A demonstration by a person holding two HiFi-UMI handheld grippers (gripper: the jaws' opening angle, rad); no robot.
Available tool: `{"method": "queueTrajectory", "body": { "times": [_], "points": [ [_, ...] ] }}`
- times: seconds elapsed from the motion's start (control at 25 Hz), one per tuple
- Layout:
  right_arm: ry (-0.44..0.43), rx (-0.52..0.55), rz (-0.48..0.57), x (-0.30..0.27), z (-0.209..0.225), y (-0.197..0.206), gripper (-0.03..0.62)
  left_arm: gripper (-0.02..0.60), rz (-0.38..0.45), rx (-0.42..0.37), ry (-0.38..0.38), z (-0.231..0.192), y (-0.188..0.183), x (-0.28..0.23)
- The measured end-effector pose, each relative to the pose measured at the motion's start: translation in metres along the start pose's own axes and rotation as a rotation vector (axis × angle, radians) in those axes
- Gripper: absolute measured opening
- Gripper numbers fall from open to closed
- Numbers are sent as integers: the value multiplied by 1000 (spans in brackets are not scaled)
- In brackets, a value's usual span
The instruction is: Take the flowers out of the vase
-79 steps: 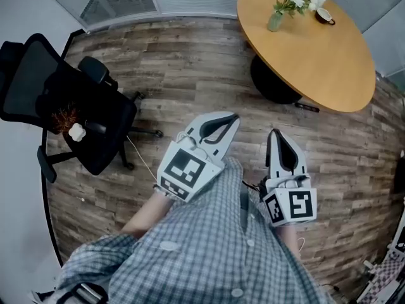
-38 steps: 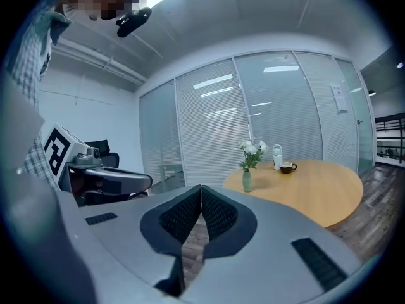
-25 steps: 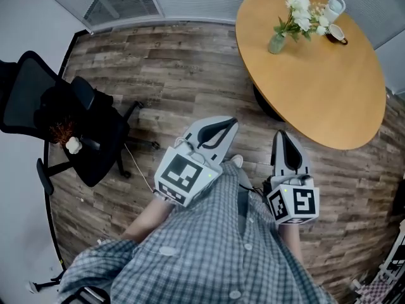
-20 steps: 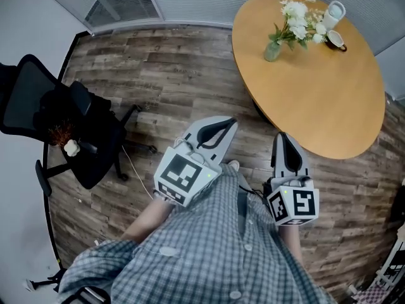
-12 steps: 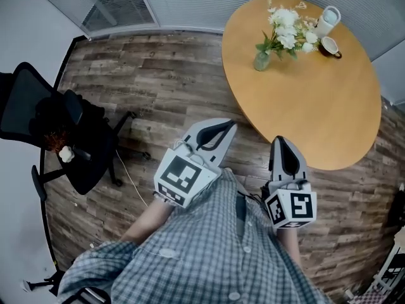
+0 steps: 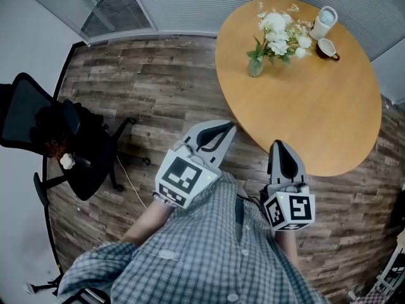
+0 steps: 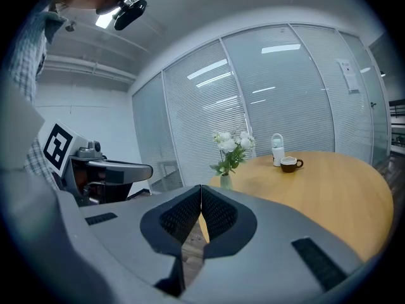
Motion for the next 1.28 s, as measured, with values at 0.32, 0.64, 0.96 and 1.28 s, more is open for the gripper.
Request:
{"method": "queueTrajectory", "body": {
  "times": [0.32,0.64,0.96,1.28],
  "points": [
    [26,-22,-6,-31,14,-3,9,8,1,-34,32,-21,-10,-27],
    [59,-7,7,-81,22,-28,9,8,3,-45,66,-71,-26,-65],
    [130,-17,-15,-122,37,-38,11,8,0,-60,119,-117,-36,-109],
    [172,-20,-44,-164,42,-44,9,8,-29,-134,175,-158,-34,-150]
  ]
}}
Point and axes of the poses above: the fingertips, and each gripper's own axes: x backward along the fingers, z to its right, y out of its underside, the point moved 4 cm from there along x, backward along the fingers
